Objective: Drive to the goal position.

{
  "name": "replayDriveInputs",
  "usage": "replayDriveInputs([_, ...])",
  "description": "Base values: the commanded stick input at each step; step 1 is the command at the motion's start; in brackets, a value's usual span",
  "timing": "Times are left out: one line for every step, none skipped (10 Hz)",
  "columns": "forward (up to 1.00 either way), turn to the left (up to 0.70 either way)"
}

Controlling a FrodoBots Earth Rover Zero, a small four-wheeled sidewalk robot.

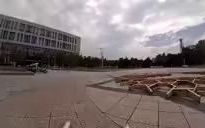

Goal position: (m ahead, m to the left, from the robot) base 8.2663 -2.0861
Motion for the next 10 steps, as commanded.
replayDriveInputs([0.7, 0.02])
replayDriveInputs([0.7, 0.01])
replayDriveInputs([0.7, 0.0])
replayDriveInputs([0.7, 0.0])
replayDriveInputs([0.7, 0.0])
replayDriveInputs([0.7, 0.0])
replayDriveInputs([0.7, 0.0])
replayDriveInputs([0.7, 0.0])
replayDriveInputs([0.7, 0.0])
replayDriveInputs([0.7, 0.0])
